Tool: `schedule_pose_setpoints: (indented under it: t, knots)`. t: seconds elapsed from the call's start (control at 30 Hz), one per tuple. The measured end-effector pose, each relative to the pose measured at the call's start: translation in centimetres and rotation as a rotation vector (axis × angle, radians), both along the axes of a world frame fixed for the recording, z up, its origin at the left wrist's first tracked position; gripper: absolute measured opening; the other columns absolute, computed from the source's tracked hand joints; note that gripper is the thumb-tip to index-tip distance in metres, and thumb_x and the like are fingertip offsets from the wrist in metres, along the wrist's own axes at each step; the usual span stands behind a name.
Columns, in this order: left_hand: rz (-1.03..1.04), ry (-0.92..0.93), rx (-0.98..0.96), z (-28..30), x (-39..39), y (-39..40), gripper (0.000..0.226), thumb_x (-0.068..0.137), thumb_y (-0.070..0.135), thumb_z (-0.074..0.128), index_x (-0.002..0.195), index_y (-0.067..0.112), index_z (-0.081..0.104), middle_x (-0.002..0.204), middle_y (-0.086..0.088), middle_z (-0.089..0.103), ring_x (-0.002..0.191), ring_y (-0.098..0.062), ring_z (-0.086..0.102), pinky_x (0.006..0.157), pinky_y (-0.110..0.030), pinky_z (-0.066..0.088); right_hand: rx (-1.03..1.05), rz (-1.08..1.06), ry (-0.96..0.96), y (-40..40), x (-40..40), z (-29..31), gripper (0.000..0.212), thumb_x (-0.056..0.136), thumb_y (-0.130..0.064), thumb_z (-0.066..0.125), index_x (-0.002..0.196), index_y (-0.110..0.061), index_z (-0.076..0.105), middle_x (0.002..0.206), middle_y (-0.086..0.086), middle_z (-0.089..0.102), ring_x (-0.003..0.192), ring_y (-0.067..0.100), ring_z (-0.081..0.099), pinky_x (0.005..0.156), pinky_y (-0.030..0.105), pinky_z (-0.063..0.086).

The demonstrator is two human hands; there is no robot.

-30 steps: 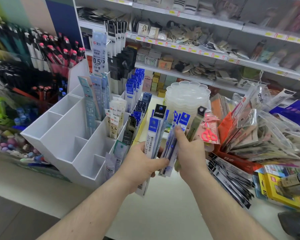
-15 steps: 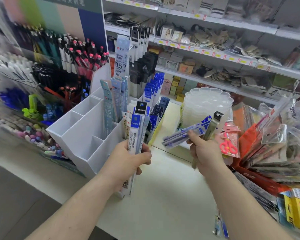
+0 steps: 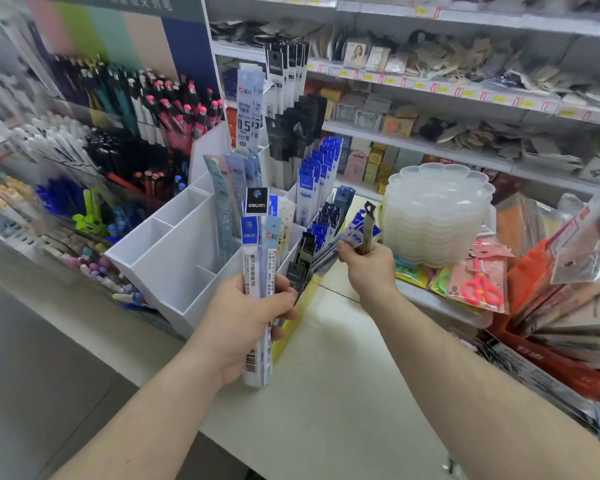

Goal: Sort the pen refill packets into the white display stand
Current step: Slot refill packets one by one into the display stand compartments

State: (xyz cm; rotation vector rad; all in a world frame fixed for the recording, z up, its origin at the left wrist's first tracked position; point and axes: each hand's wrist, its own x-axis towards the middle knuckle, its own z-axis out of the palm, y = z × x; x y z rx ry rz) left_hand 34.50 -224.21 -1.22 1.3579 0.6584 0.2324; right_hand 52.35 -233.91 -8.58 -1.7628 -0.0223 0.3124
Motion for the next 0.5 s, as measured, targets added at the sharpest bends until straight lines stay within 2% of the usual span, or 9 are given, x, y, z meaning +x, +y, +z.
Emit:
schedule_pose_setpoints:
  t: [0.07, 0.17, 0.37, 0.5]
  knots:
    - [-0.007, 0.015, 0.02, -0.1, -0.2, 0.0, 0.015, 0.085, -0.002, 0.068, 0.093, 0.007, 0.061, 0.082, -0.007, 0.069, 0.07, -0.018, 0.068, 0.051, -0.026, 0.05, -0.036, -0.015, -0.022, 0.3, 0.2, -0.1, 0.022, 0.09, -0.031, 0.072, 0.083, -0.009, 0.07, 0.085, 0.012, 0.071, 0.076, 0.023, 0.058, 0.073, 0.036, 0.047]
    - [-0.008, 0.029, 0.028, 0.0, -0.5, 0.1, 0.015, 0.085, -0.001, 0.069, 0.096, 0.006, 0.062, 0.083, -0.008, 0.069, 0.07, -0.018, 0.069, 0.053, -0.027, 0.052, -0.074, -0.033, -0.055, 0.5, 0.2, -0.1, 0.019, 0.09, -0.032, 0.07, 0.079, -0.015, 0.069, 0.087, 0.011, 0.072, 0.083, 0.028, 0.064, 0.08, 0.042, 0.052]
    - [-0.002, 0.038, 0.029, 0.0, -0.9, 0.0, 0.014, 0.085, 0.0, 0.07, 0.092, 0.01, 0.062, 0.08, -0.006, 0.07, 0.068, -0.016, 0.068, 0.053, -0.026, 0.051, -0.123, -0.138, -0.076, 0.8, 0.4, 0.2, 0.031, 0.09, -0.035, 0.068, 0.08, -0.005, 0.07, 0.083, 0.012, 0.073, 0.087, 0.032, 0.068, 0.082, 0.047, 0.056]
    - [-0.001, 0.036, 0.021, 0.1, -0.9, -0.4, 0.014, 0.085, -0.003, 0.068, 0.089, 0.009, 0.061, 0.075, -0.004, 0.069, 0.065, -0.016, 0.066, 0.051, -0.027, 0.05, -0.114, -0.13, -0.075, 1.4, 0.0, 0.5, 0.032, 0.092, -0.036, 0.067, 0.081, -0.007, 0.071, 0.084, 0.012, 0.073, 0.087, 0.031, 0.068, 0.08, 0.044, 0.056]
